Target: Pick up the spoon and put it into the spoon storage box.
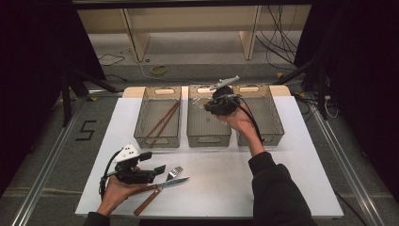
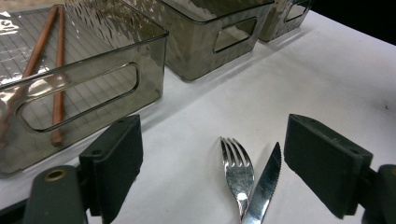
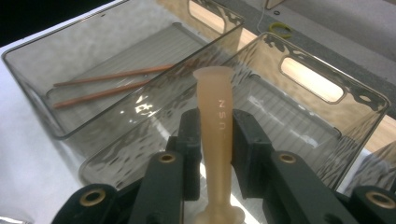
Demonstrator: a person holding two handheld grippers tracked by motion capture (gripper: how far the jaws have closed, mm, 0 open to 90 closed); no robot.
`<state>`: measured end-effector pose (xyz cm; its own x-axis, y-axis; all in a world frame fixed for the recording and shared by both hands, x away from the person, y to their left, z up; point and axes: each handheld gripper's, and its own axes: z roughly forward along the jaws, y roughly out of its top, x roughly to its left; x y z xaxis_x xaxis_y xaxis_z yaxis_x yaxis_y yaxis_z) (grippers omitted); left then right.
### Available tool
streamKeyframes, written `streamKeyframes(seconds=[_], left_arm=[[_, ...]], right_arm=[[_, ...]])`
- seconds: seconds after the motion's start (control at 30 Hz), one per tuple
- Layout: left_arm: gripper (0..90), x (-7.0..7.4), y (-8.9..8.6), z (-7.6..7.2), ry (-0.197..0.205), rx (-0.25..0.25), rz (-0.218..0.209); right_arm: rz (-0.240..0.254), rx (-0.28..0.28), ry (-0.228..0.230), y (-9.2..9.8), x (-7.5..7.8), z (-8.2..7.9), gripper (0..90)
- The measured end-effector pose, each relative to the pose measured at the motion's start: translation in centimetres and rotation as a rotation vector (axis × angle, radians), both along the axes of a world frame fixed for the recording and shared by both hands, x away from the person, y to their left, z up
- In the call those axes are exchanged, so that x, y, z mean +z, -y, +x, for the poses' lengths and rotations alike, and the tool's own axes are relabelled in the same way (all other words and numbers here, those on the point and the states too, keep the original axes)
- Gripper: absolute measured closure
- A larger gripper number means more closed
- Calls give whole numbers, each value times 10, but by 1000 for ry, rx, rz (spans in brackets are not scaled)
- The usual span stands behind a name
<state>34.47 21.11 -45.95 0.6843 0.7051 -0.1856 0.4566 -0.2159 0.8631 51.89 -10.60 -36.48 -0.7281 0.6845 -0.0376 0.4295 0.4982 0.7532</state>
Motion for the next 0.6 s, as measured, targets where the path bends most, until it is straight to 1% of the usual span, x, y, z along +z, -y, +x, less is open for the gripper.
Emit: streamKeyframes(seconds=[0.1,0.13,0.17,0.27,0.43,0.47,0.5,0.6], left_arm=[[193,0,0,0,-1,-1,0],[193,0,0,0,0,-1,1],[193,0,0,0,-1,-1,1],[193,0,0,0,-1,0,1],[194,-1,-1,1,-1,4,-3],[193,-1,-1,1,-3,4,-2],[194,-1,-1,1,-3,3,-2],[194,-1,-1,1,-3,4,-1]], right_arm=[[7,-20,-8,1,-2,3,749],[5,-20,-4,1,-3,5,749],[11,-32,-11,1,-4,6,749],[2,-37,-15,2,-8,9,749],[6,-47,-20,1,-11,13,749],[8,-53,-27,0,-11,13,749],[7,-50,-22,1,-12,14,749],[1,-55,-27,0,-15,15,748]])
